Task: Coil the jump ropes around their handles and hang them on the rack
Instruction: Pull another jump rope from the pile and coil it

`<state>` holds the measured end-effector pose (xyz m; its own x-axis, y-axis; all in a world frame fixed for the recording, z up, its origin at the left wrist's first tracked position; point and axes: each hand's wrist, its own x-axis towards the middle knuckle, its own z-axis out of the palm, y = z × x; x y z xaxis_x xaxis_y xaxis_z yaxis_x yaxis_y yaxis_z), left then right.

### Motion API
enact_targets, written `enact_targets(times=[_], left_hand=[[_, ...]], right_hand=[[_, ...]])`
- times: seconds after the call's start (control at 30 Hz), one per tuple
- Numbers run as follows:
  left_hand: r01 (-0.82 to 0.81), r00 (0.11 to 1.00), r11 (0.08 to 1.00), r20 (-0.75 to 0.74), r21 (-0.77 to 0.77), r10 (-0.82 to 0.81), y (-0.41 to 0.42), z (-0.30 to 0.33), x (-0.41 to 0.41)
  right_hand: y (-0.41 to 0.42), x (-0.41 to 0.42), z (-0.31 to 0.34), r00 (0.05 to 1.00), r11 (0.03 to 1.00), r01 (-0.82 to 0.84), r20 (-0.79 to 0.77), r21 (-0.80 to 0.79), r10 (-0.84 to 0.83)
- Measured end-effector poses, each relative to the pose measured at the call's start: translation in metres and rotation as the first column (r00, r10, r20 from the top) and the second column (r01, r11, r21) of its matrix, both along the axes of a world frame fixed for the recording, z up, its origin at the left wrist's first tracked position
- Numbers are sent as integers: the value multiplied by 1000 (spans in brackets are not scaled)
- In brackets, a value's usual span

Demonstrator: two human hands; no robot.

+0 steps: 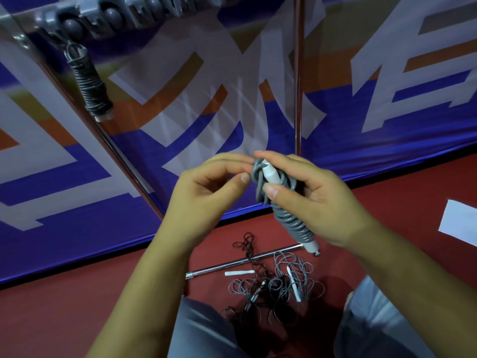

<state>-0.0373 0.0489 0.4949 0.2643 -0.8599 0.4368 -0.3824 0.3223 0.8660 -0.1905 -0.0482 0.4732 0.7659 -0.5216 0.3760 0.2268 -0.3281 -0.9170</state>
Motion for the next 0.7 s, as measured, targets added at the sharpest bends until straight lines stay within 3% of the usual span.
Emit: enact_targets(times=[0.3, 0.43, 0.57, 0.7], left_hand=[[26, 967, 998, -254, 53, -12, -10, 6, 0], [-106, 971, 994, -218, -9, 102, -15, 7, -1], [-236, 963, 970, -146, -54, 226, -23, 16, -6], [-323, 946, 941, -14, -100, 323, -28, 28, -4]], right_hand=[[-5, 0, 2, 997, 993, -66, -23, 93, 68], [-7, 0, 2, 998, 991, -57, -23, 122, 60], [-9, 1, 4, 993, 998, -49, -105, 38, 53], [-14, 7, 13, 999, 997, 48, 2, 58, -48]])
